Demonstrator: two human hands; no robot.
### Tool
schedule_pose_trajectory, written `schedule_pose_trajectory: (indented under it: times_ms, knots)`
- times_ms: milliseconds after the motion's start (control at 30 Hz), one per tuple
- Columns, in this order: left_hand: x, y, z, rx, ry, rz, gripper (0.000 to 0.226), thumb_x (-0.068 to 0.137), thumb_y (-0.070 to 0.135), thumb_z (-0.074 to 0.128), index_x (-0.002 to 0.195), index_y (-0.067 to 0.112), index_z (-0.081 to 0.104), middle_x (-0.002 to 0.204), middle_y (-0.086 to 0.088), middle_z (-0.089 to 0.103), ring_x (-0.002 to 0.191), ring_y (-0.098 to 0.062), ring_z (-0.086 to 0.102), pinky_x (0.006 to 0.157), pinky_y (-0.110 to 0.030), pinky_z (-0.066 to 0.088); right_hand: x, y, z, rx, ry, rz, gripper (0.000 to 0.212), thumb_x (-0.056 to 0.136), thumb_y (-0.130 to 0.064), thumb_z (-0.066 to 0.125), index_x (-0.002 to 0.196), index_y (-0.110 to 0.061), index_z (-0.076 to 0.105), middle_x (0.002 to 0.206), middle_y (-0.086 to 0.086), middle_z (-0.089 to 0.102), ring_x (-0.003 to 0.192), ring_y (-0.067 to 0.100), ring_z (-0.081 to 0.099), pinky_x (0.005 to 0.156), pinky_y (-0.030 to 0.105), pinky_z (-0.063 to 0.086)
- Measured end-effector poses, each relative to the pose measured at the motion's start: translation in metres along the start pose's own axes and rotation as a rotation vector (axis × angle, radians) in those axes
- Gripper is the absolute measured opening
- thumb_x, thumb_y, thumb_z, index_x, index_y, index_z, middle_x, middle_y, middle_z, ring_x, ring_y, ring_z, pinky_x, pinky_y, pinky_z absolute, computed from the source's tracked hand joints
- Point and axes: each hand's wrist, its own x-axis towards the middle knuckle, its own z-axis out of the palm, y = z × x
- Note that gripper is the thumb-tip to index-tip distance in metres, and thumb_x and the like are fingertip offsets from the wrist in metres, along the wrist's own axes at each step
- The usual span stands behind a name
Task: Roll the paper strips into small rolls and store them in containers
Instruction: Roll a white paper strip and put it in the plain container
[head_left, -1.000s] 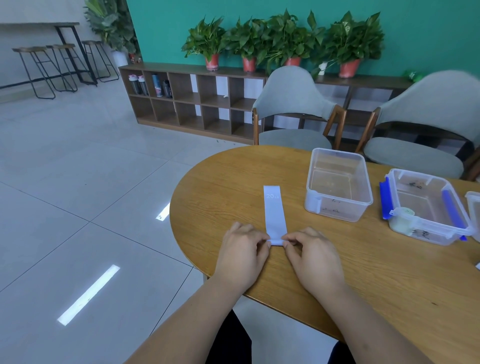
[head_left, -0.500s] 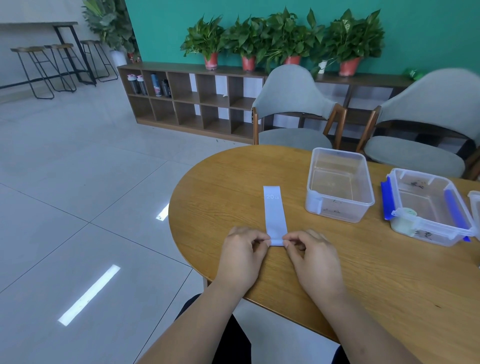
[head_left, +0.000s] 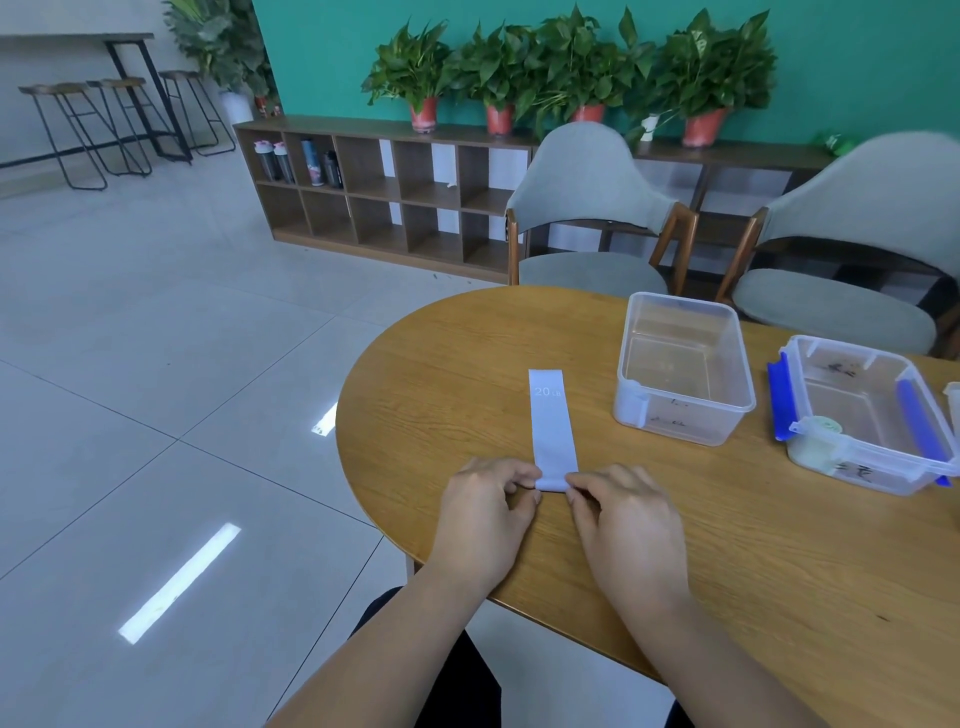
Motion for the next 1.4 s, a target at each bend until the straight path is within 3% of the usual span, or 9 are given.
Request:
schedule_pose_trajectory:
  times_ms: [133, 400, 667, 1000, 1200, 1400]
  knots:
    - [-0.0001, 0.0030, -0.0008, -0.044, 0.000, -0.042, 0.024, 0.088, 0.020, 0.080, 0.107, 0.034, 0.076, 0.093, 0.021, 0.070, 0.097, 0.004, 0.060, 0.082, -0.005, 0.042, 0.0010, 0.0064, 0.0005, 0.126, -0.027, 0.114, 0.016, 0.085, -0.024, 0.084, 0.100, -0.030, 0.081, 0.091, -0.016, 0.071, 0.086, 0.012, 0.060, 0.074, 0.035, 0.055]
    - [-0.0009, 0.0071, -0.0035, -0.056, -0.015, -0.036, 0.023, 0.084, 0.018, 0.083, 0.098, 0.033, 0.073, 0.087, 0.020, 0.070, 0.095, -0.001, 0.061, 0.079, -0.005, 0.042, 0.0019, 0.0091, 0.0003, 0.183, -0.065, 0.133, 0.021, 0.085, -0.021, 0.084, 0.103, -0.030, 0.081, 0.096, -0.018, 0.071, 0.091, 0.009, 0.061, 0.077, 0.035, 0.056]
    - [-0.0016, 0.0080, -0.0045, -0.068, -0.023, -0.027, 0.017, 0.087, 0.021, 0.080, 0.098, 0.032, 0.075, 0.086, 0.021, 0.069, 0.094, -0.001, 0.060, 0.079, -0.007, 0.043, 0.0032, 0.0048, -0.0064, 0.290, -0.069, 0.217, 0.022, 0.082, -0.019, 0.084, 0.098, -0.033, 0.078, 0.081, -0.022, 0.065, 0.083, 0.003, 0.061, 0.077, 0.029, 0.055]
    - [0.0009, 0.0016, 0.0018, 0.026, -0.014, 0.071, 0.021, 0.091, 0.026, 0.077, 0.112, 0.030, 0.078, 0.097, 0.023, 0.071, 0.101, 0.000, 0.054, 0.085, -0.005, 0.038, 0.0026, 0.0060, 0.0000, 0.161, -0.052, 0.154, 0.012, 0.089, -0.025, 0.078, 0.100, -0.029, 0.081, 0.088, -0.017, 0.068, 0.088, 0.012, 0.060, 0.078, 0.038, 0.056]
    - [0.0005, 0.0066, -0.0009, -0.034, -0.017, 0.013, 0.023, 0.091, 0.021, 0.077, 0.111, 0.031, 0.075, 0.090, 0.023, 0.070, 0.101, 0.002, 0.055, 0.083, -0.003, 0.039, 0.0024, 0.0034, -0.0009, 0.162, -0.075, 0.162, 0.030, 0.085, -0.023, 0.079, 0.113, -0.030, 0.074, 0.086, -0.021, 0.063, 0.089, 0.009, 0.058, 0.080, 0.036, 0.055]
    - [-0.0006, 0.0056, -0.0022, -0.023, -0.013, 0.020, 0.017, 0.092, 0.026, 0.078, 0.108, 0.031, 0.077, 0.087, 0.028, 0.066, 0.098, 0.000, 0.058, 0.082, -0.005, 0.040, 0.0023, 0.0054, -0.0006, 0.207, -0.063, 0.168, 0.017, 0.086, -0.025, 0.080, 0.101, -0.033, 0.074, 0.085, -0.023, 0.063, 0.087, 0.008, 0.059, 0.080, 0.040, 0.056]
